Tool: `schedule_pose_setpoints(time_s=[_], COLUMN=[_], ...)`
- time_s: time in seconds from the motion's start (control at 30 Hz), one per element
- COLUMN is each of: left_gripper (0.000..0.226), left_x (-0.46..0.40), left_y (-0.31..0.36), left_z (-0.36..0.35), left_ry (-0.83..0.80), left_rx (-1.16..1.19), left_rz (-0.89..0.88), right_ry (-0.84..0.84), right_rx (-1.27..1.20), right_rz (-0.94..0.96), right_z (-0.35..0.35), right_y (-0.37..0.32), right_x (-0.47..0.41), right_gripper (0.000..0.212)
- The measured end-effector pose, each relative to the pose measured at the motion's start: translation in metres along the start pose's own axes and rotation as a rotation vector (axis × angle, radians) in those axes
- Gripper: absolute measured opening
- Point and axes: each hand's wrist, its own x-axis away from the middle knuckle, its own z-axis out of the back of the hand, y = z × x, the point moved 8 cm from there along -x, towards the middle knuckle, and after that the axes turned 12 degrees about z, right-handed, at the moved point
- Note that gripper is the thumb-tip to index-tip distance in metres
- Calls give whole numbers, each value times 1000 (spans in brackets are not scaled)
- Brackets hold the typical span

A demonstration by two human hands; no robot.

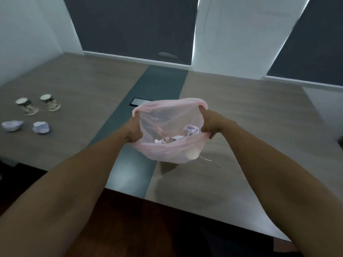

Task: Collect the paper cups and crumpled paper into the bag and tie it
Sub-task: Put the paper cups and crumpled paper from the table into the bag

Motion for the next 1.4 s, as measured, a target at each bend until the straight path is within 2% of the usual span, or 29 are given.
schedule_pose_setpoints(time_s=[0.27, 0.63, 0.9, 1.0, 1.23, 1.4], left_gripper=[103, 103, 104, 104, 102, 103], left_x=[-18, -79, -166, -200, -287, -346], left_y=[-174, -325, -370, -378, -396, -411], left_z=[107, 199, 261, 276, 302, 310], left_ry=[78, 219, 279, 301, 343, 333], left_rx=[-1, 75, 93, 91, 102, 105], left_rz=[67, 221, 182, 150, 64, -3], right_ry=[-27, 26, 66, 130, 233, 289], right_rx=[18, 132, 141, 141, 69, 61], right_rz=[35, 220, 279, 304, 283, 188], right_z=[-102, -160, -164, -157, -157, -172], right_y=[-159, -310, -369, -383, -404, -405], right_x=[-96, -237, -351, -385, -446, -473], right_gripper=[120, 117, 116, 108, 105, 104])
